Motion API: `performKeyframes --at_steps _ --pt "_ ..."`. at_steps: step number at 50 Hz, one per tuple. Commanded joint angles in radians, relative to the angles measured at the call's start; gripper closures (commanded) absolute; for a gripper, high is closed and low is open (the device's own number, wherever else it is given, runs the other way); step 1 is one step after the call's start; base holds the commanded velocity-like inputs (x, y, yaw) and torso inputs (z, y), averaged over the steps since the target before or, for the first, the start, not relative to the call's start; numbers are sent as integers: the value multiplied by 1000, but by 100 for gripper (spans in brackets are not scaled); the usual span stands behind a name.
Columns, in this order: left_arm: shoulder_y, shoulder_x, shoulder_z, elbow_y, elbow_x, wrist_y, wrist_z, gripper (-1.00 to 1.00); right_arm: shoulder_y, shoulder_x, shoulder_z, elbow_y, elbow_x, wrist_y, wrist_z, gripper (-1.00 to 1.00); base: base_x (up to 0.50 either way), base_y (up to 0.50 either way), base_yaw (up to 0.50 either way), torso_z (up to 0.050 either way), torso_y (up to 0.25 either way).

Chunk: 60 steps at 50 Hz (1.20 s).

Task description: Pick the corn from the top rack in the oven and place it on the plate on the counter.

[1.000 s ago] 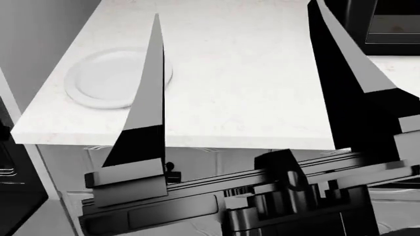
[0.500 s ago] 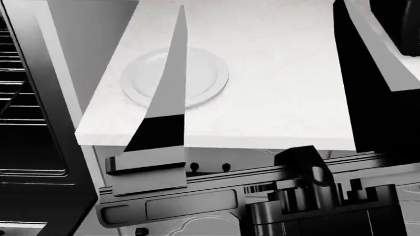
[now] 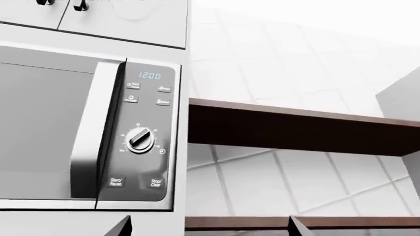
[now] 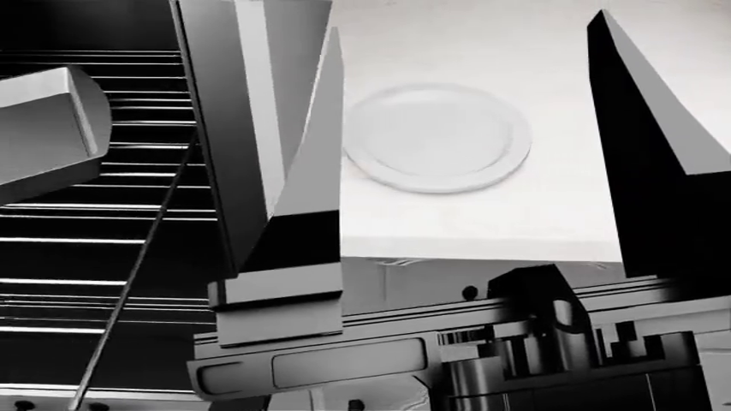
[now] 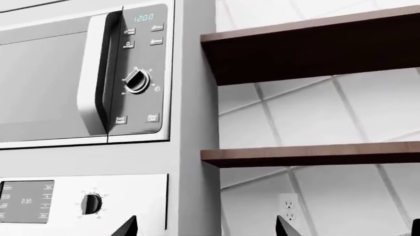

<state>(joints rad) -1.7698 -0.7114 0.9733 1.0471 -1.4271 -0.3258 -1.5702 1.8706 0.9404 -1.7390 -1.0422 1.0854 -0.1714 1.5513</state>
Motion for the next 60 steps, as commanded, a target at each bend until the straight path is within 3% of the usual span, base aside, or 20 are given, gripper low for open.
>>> performKeyframes --at_steps 1,11,22,43,60 --pt "20 31 -73 0 -44 -62 0 -100 4 2 -19 0 -10 -13 1 -100 0 500 0 0 0" --pt "80 106 -225 0 -102 -191 0 -100 51 10 -60 -3 -4 -35 7 -100 0 500 0 0 0" --pt "121 143 -301 0 -126 -261 0 -100 64 12 -108 -4 -30 -61 16 -100 0 500 0 0 0" --pt "131 155 -333 0 -143 -292 0 -100 45 -7 -80 -4 -42 -51 16 -100 0 500 0 0 0" --pt "142 159 -329 0 -134 -298 0 -100 12 -6 -47 -3 -64 -61 13 -100 0 0 0 0 0"
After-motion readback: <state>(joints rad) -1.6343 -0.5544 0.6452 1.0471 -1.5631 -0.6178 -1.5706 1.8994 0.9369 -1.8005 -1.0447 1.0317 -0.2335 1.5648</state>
